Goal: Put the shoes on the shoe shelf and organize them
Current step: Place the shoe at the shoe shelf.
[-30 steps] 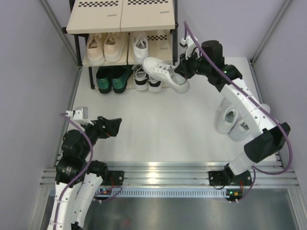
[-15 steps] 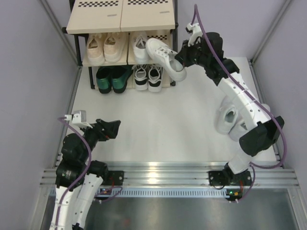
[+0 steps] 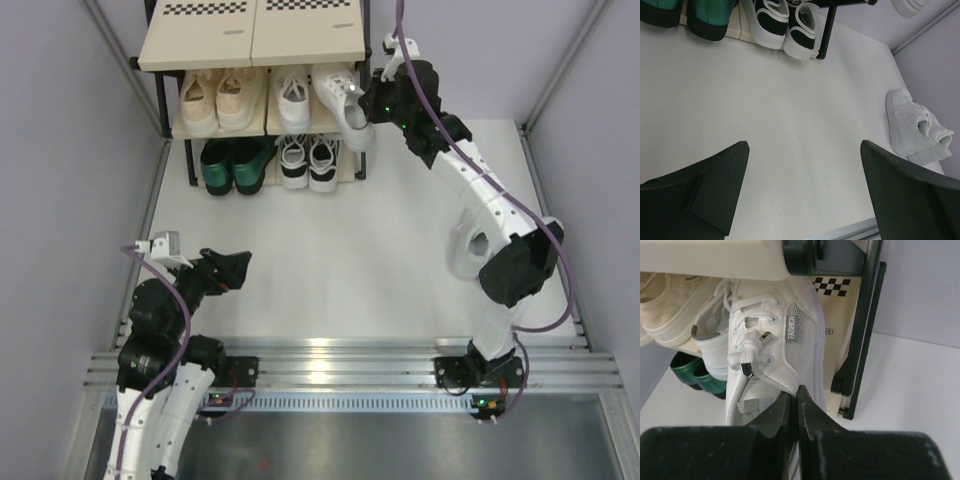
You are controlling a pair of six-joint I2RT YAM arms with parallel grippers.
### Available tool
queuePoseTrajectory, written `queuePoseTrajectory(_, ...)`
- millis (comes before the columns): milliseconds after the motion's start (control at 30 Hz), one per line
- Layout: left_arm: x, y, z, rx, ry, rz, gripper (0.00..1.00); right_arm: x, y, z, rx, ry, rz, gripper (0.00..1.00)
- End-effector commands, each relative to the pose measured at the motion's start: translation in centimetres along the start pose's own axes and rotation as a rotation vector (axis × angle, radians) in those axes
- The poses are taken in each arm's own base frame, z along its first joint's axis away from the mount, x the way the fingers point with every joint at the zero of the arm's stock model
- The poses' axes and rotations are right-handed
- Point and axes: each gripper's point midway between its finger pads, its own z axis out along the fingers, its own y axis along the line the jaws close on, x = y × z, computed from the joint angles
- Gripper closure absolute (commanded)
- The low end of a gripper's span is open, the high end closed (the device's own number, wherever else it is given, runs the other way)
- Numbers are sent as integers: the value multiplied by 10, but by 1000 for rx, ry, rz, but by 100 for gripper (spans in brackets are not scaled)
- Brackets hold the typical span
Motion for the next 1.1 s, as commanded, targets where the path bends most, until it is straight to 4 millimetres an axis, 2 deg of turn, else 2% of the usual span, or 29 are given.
queuePoseTrajectory(0, -4, 0, 0, -1, -21, -9, 2, -75, 17, -1, 56, -257, 97, 100)
queuePoseTrajectory(33, -5, 0, 0, -2, -23, -8, 2, -67, 15, 10, 88, -249, 104, 100)
queuePoseTrajectory(100, -4, 0, 1, -3, -18, -10, 2, -72, 21, 16, 84, -266, 133, 100)
queuePoseTrajectory(133, -3, 0, 1, -2, -17, -7, 2, -63, 21, 25, 86, -251, 138, 100)
queuePoseTrajectory(200, -2, 1, 2, -8, -14, -11, 2, -67, 20, 28, 103, -268, 165, 100)
queuePoseTrajectory(333, 0, 3, 4, -17, -7, -15, 2, -57, 22, 42, 121, -263, 200, 100)
queuePoseTrajectory(500, 2, 4, 6, -17, 0, -26, 2, -64, 23, 48, 138, -297, 235, 98)
queuePoseTrajectory(800, -2, 2, 4, -16, -12, -44, 2, -58, 32, 65, 104, -302, 239, 65)
queuePoseTrajectory(833, -2, 2, 4, -16, -12, -47, 2, -58, 34, 64, 95, -297, 235, 60)
queuePoseTrajectory(967, -3, 0, 3, -9, -17, -52, 2, -57, 37, 58, 47, -276, 229, 53)
queuePoseTrajectory(1033, -2, -1, 3, -4, -16, -54, 2, -68, 46, 45, -3, -285, 207, 47)
queuePoseTrajectory(1067, -2, -1, 2, 0, -14, -56, 2, -66, 48, 42, -17, -276, 175, 45)
